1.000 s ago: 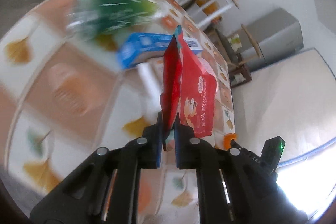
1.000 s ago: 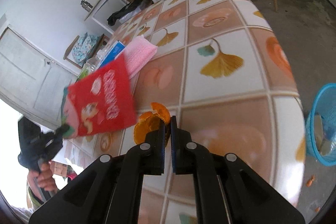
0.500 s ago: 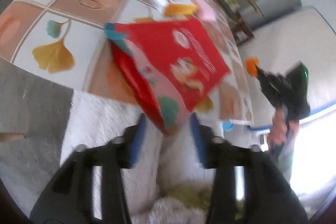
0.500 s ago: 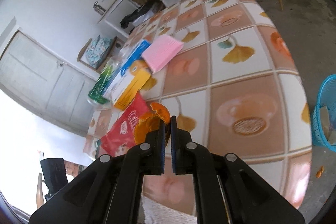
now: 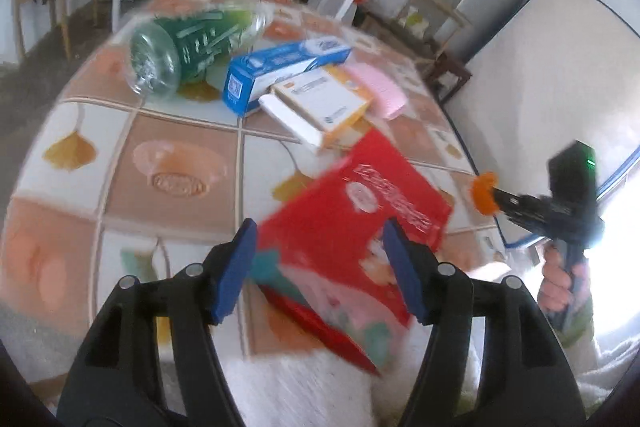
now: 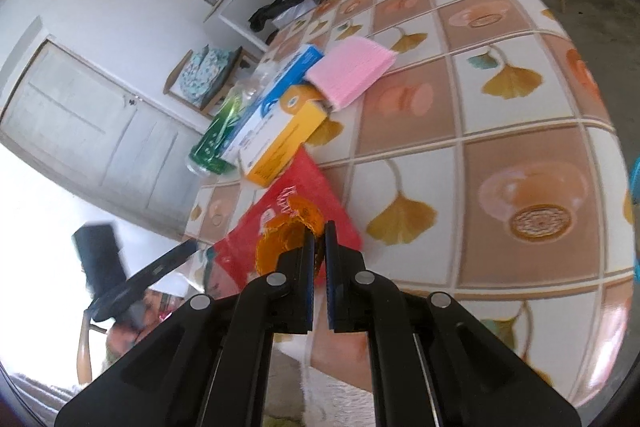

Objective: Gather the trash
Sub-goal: 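Lift the red snack bag with the left tool while the right tool holds the peel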

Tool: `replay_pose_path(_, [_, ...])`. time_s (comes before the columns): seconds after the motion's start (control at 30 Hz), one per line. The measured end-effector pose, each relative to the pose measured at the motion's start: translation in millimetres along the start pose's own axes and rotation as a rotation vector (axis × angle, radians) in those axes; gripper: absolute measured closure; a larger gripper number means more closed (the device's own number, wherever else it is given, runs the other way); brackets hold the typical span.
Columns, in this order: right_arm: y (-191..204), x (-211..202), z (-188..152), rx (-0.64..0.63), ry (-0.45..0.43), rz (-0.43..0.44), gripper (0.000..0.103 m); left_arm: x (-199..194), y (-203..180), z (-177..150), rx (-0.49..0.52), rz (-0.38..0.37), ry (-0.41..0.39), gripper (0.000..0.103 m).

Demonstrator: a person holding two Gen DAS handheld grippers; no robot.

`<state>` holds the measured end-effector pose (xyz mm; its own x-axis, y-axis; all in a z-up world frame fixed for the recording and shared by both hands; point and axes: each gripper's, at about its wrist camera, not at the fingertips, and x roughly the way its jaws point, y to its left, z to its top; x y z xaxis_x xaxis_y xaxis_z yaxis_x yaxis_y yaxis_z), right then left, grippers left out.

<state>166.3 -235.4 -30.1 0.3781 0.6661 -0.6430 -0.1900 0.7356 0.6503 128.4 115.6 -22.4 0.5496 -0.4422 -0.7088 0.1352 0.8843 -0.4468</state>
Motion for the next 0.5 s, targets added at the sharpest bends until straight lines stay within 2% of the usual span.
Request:
replay_pose_path(0.03, [1, 2, -1, 0.000, 0.006, 0.007, 0.098, 12, 6, 5, -0.026, 0.015, 0.029, 0.042])
replay_pose_path(0.1, [6, 10, -3, -0.004, 0.030, 0.018, 0.098, 22, 16, 3, -0.041, -0.002, 0.075, 0.043])
replay_pose_path(0.17, [7, 18, -6, -0.006, 0.051, 0.018, 0.098, 25, 18, -1, -0.051, -0.015, 0.081, 0.043])
replay_pose_path(0.43, [7, 48, -13, -0.022, 0.125, -0.023, 0.098, 16, 7, -29, -0.086, -0.146, 0.144, 0.043])
replay_pose_path(0.5, [7, 51, -14, -0.026, 0.132, -0.034, 0.098, 16, 9, -35, -0.123, -0.204, 0.164, 0.043])
